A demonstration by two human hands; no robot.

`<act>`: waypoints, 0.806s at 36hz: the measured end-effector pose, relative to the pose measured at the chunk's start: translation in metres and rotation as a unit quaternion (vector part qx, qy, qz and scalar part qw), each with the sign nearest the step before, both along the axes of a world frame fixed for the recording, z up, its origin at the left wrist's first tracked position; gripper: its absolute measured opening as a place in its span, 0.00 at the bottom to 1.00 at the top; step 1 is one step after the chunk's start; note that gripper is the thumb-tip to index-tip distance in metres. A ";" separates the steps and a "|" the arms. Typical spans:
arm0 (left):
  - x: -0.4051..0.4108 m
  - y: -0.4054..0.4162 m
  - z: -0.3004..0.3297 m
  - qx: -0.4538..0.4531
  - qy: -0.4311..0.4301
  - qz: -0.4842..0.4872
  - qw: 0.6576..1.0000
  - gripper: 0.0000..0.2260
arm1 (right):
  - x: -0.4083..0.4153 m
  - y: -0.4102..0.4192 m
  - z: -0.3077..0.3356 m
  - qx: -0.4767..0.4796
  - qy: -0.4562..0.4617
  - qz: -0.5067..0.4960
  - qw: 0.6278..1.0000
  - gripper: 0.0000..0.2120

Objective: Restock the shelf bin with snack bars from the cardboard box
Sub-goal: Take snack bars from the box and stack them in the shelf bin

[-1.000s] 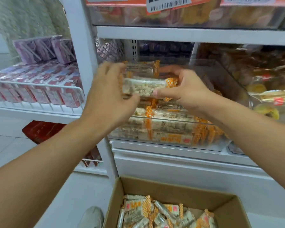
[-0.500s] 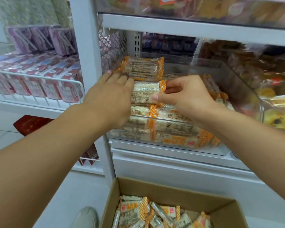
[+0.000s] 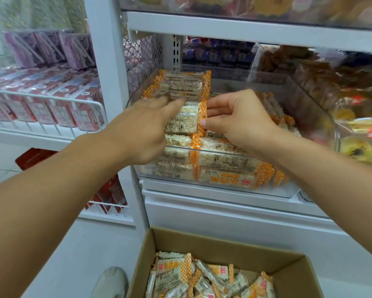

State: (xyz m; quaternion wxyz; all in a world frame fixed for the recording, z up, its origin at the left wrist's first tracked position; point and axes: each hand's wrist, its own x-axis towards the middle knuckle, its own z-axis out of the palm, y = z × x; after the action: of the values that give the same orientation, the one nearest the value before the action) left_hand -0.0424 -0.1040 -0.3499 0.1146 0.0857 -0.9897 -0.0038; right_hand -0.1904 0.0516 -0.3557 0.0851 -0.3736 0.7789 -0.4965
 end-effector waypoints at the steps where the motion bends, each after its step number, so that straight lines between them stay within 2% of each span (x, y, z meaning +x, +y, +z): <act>1: 0.000 0.000 -0.002 0.003 0.010 -0.005 1.000 0.33 | 0.000 0.000 -0.001 -0.002 -0.004 0.001 1.000 0.21; 4: 0.000 0.004 -0.005 0.014 0.053 0.001 0.999 0.30 | 0.000 -0.001 -0.004 -0.009 -0.014 0.000 1.000 0.21; 8: 0.001 0.009 -0.003 0.026 0.078 0.000 0.997 0.30 | 0.006 -0.004 -0.002 -0.009 0.025 -0.022 0.999 0.21; 12: 0.005 0.010 -0.001 0.038 0.095 0.009 0.995 0.31 | 0.007 0.000 0.011 0.000 -0.086 0.004 0.996 0.17; 14: 0.007 0.010 0.000 0.041 0.099 0.015 0.994 0.30 | 0.008 0.002 0.016 -0.008 -0.137 0.014 0.990 0.18; 17: 0.010 0.011 0.000 0.036 0.089 0.024 0.995 0.28 | 0.011 0.001 0.016 -0.016 -0.165 0.002 0.986 0.20; 22: 0.007 0.013 -0.004 0.025 0.067 0.033 0.997 0.32 | 0.013 0.000 0.012 0.034 -0.046 -0.017 0.998 0.20; 26: 0.009 0.014 -0.005 0.034 0.098 0.019 0.994 0.28 | 0.014 0.006 0.018 0.059 -0.021 -0.002 0.998 0.25; 29: 0.014 0.013 -0.004 0.039 0.111 0.007 0.993 0.28 | 0.012 0.013 0.024 0.062 -0.029 0.001 0.998 0.24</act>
State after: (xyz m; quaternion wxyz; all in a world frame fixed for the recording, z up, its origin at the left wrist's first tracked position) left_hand -0.0287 -0.0913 -0.3538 0.2206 0.0966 -0.9692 -0.0510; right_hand -0.1784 0.0645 -0.3314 0.1316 -0.3537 0.8051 -0.4575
